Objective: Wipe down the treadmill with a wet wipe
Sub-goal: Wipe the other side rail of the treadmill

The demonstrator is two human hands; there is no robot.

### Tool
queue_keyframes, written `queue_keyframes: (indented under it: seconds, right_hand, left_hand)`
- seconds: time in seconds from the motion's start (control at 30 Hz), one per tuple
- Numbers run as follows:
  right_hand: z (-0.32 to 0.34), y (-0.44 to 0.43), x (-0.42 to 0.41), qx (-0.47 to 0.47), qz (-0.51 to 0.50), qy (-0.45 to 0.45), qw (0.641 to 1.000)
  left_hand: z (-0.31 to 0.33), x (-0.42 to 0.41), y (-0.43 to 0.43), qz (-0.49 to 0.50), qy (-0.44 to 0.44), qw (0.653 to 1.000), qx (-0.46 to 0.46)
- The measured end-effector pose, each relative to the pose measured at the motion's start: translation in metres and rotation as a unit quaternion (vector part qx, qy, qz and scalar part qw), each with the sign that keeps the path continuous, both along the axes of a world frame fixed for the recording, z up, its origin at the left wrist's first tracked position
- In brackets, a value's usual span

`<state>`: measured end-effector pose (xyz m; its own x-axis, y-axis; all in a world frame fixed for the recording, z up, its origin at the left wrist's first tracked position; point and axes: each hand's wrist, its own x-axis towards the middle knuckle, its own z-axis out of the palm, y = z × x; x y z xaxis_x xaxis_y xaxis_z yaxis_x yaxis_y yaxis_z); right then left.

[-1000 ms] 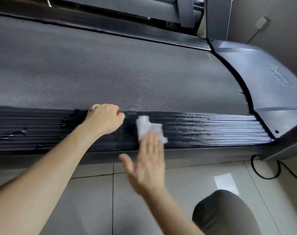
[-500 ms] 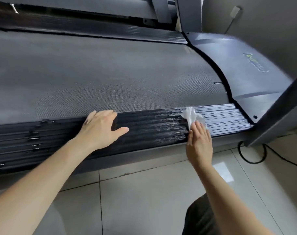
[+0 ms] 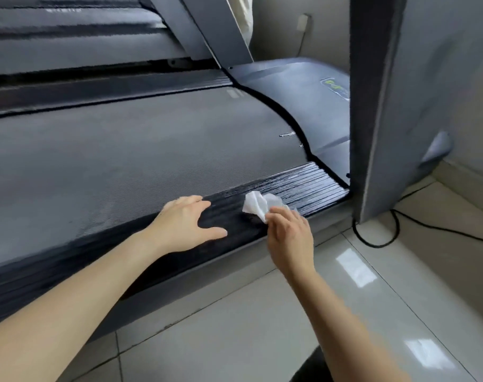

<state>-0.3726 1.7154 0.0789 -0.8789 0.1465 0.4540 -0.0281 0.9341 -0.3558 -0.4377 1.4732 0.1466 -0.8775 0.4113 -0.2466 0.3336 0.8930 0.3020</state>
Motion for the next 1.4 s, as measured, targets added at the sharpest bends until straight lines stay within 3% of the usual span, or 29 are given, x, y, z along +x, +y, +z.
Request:
queue_keyframes:
  seconds: [0.13, 0.2, 0.37, 0.43, 0.53, 0.63, 0.77, 0.8, 0.9, 1.03, 1.17, 1.23, 1.33, 1.4]
  right_hand:
    - [0.001, 0.066, -0.032, 0.013, -0.160, -0.053, 0.986]
    - [-0.006, 0.066, -0.040, -0.028, -0.227, -0.039, 0.973]
    - [-0.029, -0.018, -0.022, -0.077, -0.165, 0.079, 0.980]
    - [-0.023, -0.013, -0.024, -0.135, -0.194, 0.122, 0.964]
    - [-0.011, 0.019, -0.029, -0.283, -0.333, 0.154, 0.886]
    - [0.003, 0.051, -0.043, -0.455, -0.367, 0.171, 0.793]
    - [-0.014, 0.119, -0.076, -0.683, -0.391, 0.223, 0.576]
    - [-0.019, 0.132, -0.081, -0.705, -0.385, 0.232, 0.549]
    - [-0.027, 0.154, -0.086, -0.695, -0.390, 0.217, 0.563]
    - [-0.054, 0.159, -0.091, -0.721, -0.367, 0.242, 0.535]
    - [-0.086, 0.109, -0.077, -0.709, -0.362, 0.197, 0.572]
    - [-0.107, 0.092, -0.064, -0.734, -0.330, 0.172, 0.568]
    - [-0.113, 0.132, -0.075, -0.740, -0.326, 0.133, 0.573]
    - [-0.102, 0.175, -0.092, -0.734, -0.344, 0.194, 0.552]
  left_hand:
    - [0.001, -0.017, 0.038, -0.032, -0.031, 0.996, -0.076]
    - [0.002, -0.022, 0.053, -0.039, -0.037, 0.994, -0.098]
    - [0.011, -0.028, 0.069, -0.018, -0.048, 0.990, -0.132]
    - [0.013, -0.028, 0.072, -0.017, -0.050, 0.988, -0.143]
    - [0.016, -0.030, 0.076, -0.008, -0.081, 0.985, -0.151]
    - [0.015, -0.030, 0.077, -0.001, -0.089, 0.985, -0.150]
    - [0.017, -0.032, 0.080, -0.004, -0.101, 0.982, -0.162]
    - [0.018, -0.032, 0.080, 0.000, -0.107, 0.981, -0.160]
    - [0.017, -0.032, 0.081, 0.010, -0.107, 0.983, -0.152]
    - [0.014, -0.035, 0.080, 0.019, -0.112, 0.982, -0.152]
    - [0.013, -0.037, 0.080, 0.023, -0.123, 0.982, -0.139]
    - [0.014, -0.036, 0.080, 0.025, -0.129, 0.983, -0.130]
    - [0.016, -0.033, 0.081, 0.022, -0.129, 0.984, -0.121]
    - [0.017, -0.032, 0.083, 0.022, -0.130, 0.984, -0.118]
